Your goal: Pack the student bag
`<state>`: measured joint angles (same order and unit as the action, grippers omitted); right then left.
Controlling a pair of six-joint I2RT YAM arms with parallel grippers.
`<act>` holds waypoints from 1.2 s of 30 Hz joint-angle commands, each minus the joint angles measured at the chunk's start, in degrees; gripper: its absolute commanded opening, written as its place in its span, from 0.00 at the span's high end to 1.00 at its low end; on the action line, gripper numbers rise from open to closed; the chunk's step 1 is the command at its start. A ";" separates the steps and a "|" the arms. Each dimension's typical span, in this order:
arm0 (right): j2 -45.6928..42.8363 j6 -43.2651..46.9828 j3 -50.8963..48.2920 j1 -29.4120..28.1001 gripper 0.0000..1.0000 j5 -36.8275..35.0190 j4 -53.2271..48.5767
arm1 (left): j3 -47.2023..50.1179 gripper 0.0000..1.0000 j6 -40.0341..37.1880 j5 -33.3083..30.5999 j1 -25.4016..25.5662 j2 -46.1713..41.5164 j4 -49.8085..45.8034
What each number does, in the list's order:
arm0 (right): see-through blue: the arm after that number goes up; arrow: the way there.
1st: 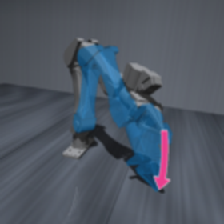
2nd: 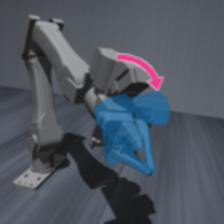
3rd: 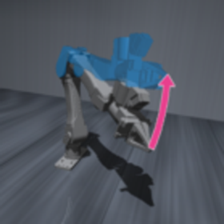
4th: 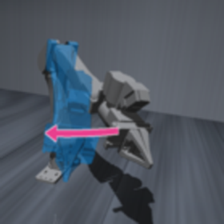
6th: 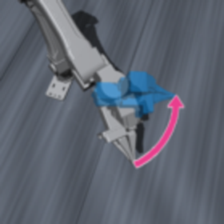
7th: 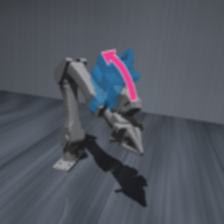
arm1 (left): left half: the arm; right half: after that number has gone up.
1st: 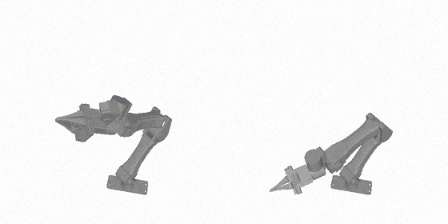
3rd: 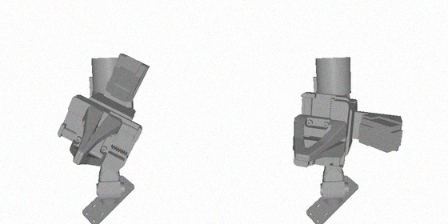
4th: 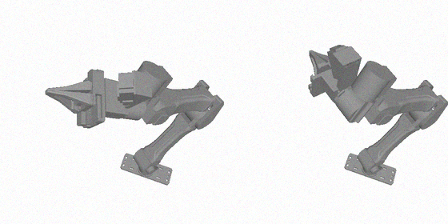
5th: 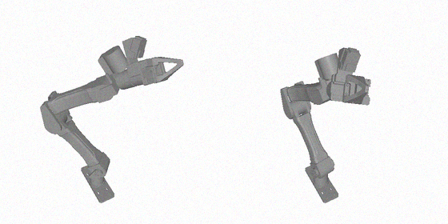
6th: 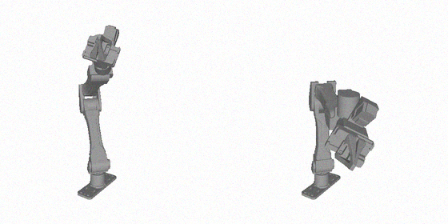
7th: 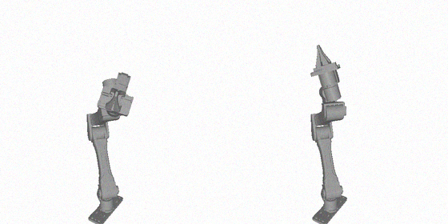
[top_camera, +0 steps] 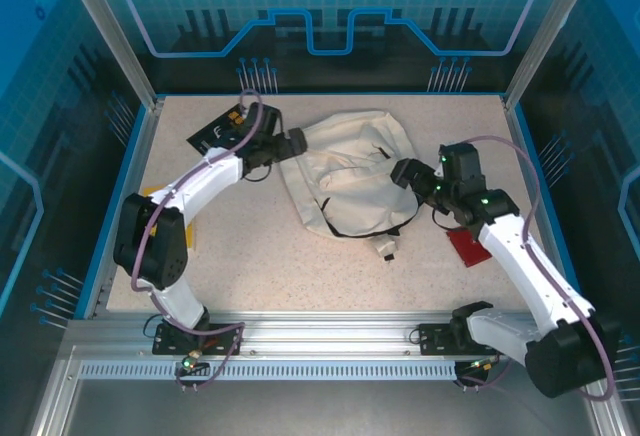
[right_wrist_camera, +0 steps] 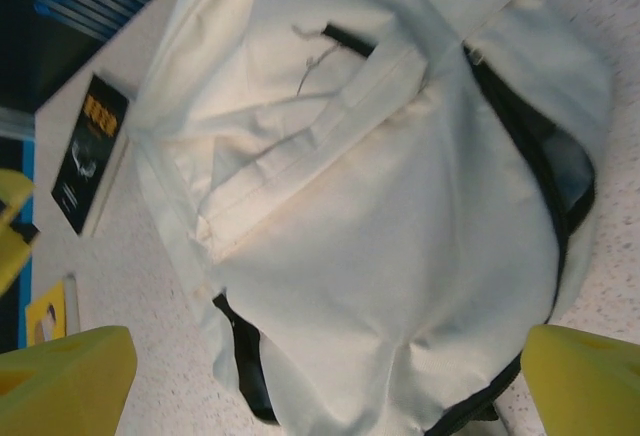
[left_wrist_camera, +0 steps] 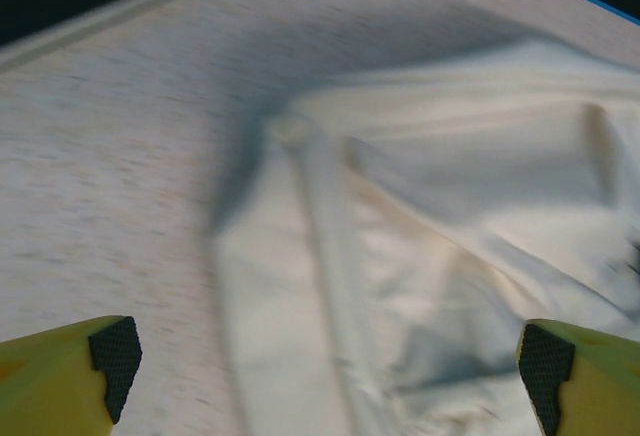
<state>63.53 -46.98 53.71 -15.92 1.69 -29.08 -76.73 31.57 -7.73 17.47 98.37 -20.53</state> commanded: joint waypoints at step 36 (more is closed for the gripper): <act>10.74 0.22 5.29 -3.85 0.00 8.24 0.90 | -21.05 0.02 0.41 7.49 -20.11 28.01 -13.56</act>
<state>74.59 -46.44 57.28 -19.14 9.28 -27.05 -95.85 30.30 -4.60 -2.20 125.01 -27.03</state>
